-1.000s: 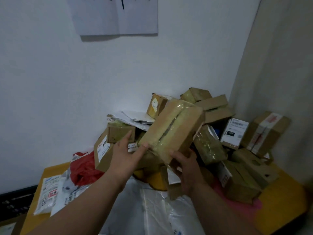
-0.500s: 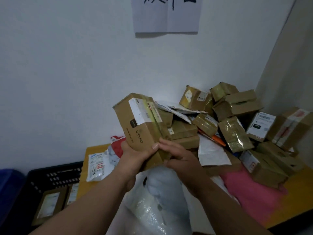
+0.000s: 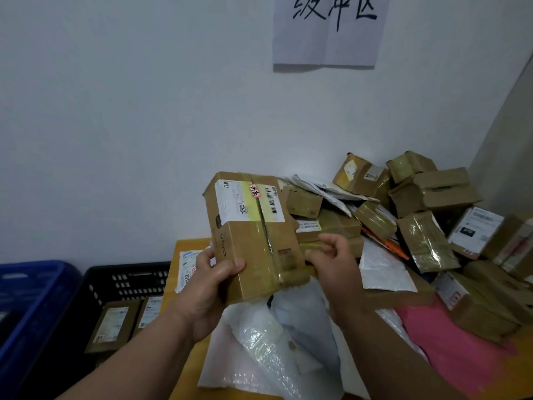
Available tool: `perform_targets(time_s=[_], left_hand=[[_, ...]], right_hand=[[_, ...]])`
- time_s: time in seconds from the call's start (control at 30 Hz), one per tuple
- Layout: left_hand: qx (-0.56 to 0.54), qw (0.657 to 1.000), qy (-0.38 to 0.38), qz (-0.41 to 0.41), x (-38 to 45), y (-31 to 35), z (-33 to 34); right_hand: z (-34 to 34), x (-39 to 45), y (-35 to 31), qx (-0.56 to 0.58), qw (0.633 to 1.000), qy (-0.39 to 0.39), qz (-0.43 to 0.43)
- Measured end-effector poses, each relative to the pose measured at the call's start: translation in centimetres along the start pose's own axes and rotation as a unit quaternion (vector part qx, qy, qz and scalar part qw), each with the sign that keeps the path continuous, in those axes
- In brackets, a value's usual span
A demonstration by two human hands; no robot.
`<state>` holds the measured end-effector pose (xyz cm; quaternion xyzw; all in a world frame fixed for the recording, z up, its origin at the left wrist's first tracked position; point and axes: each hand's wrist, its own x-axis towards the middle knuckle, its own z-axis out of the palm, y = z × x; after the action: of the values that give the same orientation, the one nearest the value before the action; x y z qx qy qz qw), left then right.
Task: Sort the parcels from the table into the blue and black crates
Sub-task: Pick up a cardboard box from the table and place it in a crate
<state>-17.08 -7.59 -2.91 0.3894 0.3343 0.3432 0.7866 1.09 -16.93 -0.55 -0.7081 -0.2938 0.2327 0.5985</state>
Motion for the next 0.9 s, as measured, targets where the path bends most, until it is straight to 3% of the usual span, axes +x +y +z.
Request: perform_targets(time_s=[0.1, 0.2, 0.3, 0.4, 0.6, 0.73, 0.9], left_hand=[[-0.036, 0.999, -0.029, -0.014, -0.3, 0.1, -0.1], [-0.061, 0.996, -0.064, -0.030, -0.6, -0.2, 0.0], [-0.063, 0.994, -0.085, -0.029, -0.8, -0.7, 0.2], [-0.046, 0.996, -0.078, -0.020, -0.8, -0.8, 0.4], [0.019, 1.000, -0.008, -0.005, -1.9, -0.7, -0.6], [0.041, 0.999, 0.026, -0.009, -3.3, -0.8, -2.9], [0.047, 0.991, 0.123, -0.022, -4.8, -0.3, -8.2]], right_hand=[[-0.8, 0.9, 1.5, 0.050, 0.983, -0.092, 0.150], [-1.3, 1.1, 2.6, 0.145, 0.932, -0.222, 0.248], [-1.4, 1.2, 3.3, 0.207, 0.903, -0.287, 0.243], [-1.3, 1.2, 3.6, 0.184, 0.917, -0.299, 0.190], [-0.4, 1.5, 3.9, 0.193, 0.915, -0.310, 0.169], [1.9, 0.3, 4.6, 0.177, 0.908, -0.332, 0.187], [6.6, -2.2, 4.8, 0.114, 0.896, -0.361, 0.232]])
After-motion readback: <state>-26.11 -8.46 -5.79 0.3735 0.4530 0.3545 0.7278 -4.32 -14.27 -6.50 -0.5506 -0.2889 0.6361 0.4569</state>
